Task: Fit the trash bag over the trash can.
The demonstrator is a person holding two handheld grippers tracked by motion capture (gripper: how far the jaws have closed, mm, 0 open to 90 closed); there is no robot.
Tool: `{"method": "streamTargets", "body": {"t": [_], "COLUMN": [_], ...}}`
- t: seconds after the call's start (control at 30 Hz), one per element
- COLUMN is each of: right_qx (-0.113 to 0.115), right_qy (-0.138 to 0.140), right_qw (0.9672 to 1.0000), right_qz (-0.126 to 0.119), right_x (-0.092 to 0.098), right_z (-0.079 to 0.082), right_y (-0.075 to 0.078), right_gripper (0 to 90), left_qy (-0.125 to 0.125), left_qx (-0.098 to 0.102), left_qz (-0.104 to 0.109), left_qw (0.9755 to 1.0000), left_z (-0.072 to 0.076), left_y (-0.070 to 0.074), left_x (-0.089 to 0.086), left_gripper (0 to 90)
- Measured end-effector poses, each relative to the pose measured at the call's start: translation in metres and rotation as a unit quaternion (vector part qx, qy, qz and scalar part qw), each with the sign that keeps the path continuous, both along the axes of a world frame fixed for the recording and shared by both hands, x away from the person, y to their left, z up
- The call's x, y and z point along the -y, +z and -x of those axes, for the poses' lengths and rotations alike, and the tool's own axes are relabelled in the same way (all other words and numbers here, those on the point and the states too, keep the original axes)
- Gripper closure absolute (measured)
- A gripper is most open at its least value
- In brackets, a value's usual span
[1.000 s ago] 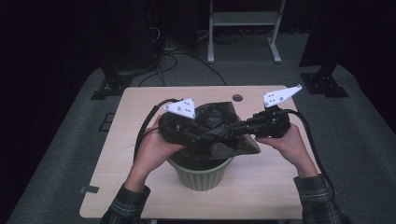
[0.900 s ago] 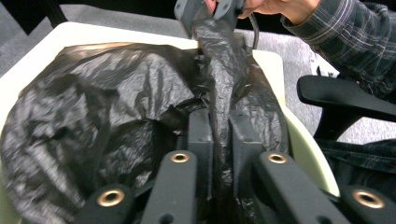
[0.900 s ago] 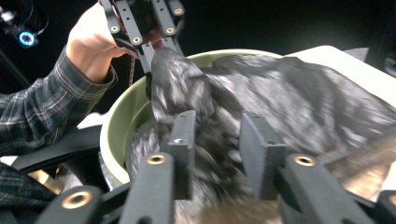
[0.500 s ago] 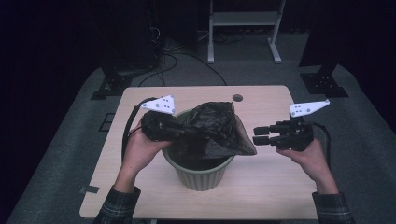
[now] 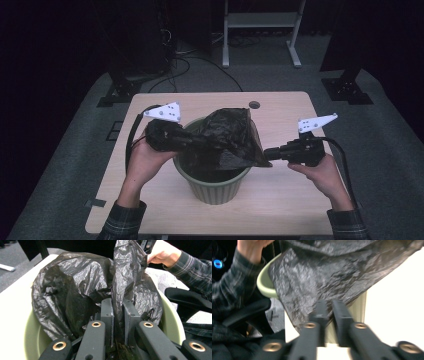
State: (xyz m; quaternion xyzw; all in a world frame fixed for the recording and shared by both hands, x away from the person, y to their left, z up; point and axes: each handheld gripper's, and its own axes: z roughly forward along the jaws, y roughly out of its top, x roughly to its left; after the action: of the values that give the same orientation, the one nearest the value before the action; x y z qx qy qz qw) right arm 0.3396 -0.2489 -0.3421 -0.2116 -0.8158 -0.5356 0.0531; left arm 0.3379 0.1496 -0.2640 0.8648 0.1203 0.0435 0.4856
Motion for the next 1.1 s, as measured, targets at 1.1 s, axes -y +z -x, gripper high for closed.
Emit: {"method": "streamTargets", "body": {"t": [1.1], "right_qx": [0.008], "right_qy": [-0.003], "right_qw": [0.9995], "right_qz": [-0.029], "right_x": [-0.017], "right_z": [-0.007], "right_y": [0.004], "right_gripper": [86.8], "left_qy": [0.032], "left_qx": [-0.021], "left_qz": [0.043], "left_qw": [0.9983], "left_z": [0.008], "left_y": [-0.015], "left_x": [-0.06], "left_gripper": [80.3]}}
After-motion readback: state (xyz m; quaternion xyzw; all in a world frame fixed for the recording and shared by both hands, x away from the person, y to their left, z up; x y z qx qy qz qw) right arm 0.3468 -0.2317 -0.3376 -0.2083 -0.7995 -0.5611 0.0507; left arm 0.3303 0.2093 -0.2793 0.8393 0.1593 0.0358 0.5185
